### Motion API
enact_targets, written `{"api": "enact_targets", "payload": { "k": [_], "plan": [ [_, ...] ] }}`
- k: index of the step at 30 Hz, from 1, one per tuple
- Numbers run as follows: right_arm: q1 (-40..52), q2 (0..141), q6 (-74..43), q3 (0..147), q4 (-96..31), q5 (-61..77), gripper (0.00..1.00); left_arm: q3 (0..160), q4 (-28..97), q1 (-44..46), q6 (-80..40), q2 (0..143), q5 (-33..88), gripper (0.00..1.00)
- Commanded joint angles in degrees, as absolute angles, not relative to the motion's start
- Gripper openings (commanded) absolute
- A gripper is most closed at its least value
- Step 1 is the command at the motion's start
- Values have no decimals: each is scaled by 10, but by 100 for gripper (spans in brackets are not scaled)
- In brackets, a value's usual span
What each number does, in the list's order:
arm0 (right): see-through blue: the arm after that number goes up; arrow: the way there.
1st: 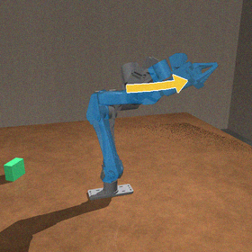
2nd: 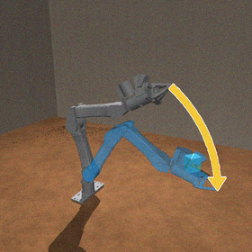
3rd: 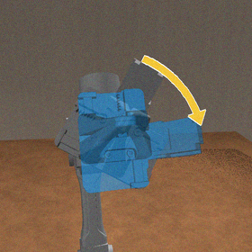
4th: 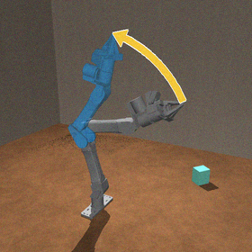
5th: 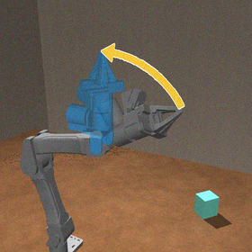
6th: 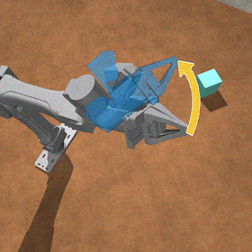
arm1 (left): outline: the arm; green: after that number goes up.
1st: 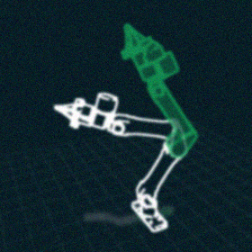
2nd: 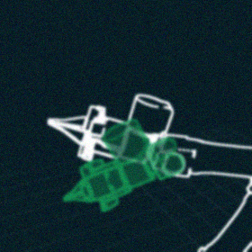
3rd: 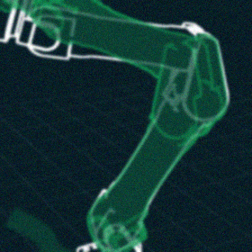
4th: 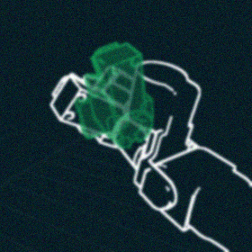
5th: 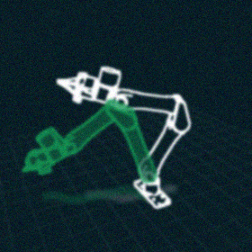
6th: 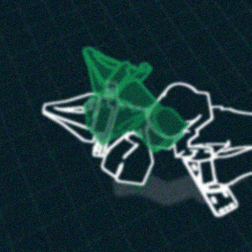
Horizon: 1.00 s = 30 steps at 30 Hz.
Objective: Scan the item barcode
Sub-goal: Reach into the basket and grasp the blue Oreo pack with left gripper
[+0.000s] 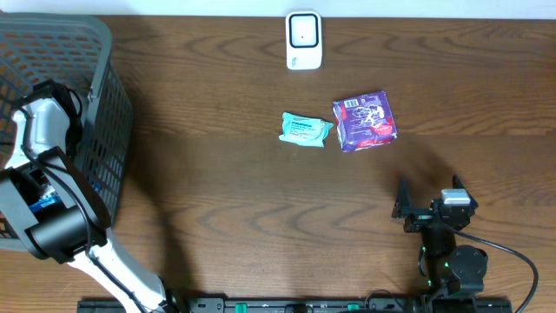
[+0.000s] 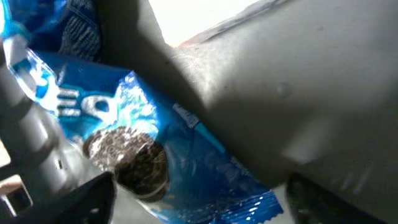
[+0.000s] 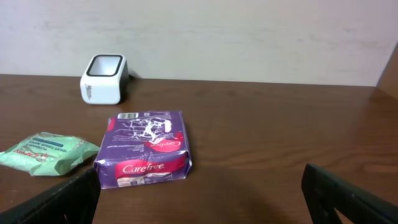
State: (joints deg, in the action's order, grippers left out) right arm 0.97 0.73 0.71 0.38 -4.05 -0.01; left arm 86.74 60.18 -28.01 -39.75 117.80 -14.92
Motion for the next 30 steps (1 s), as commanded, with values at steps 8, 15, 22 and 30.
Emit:
{"api": "enact_targets", "payload": {
  "k": [8, 15, 22, 30],
  "plan": [
    [12, 7, 14, 3, -43, -5, 99, 856, 599, -283, -376, 1214, -140, 7],
    [12, 7, 14, 3, -43, -5, 99, 876, 599, -283, -317, 1191, -64, 7],
    [12, 7, 14, 3, -43, -5, 99, 900, 548, -283, -268, 1040, 107, 7],
    [12, 7, 14, 3, -43, -5, 99, 900, 494, -258, -273, 818, 179, 7]
  ]
}}
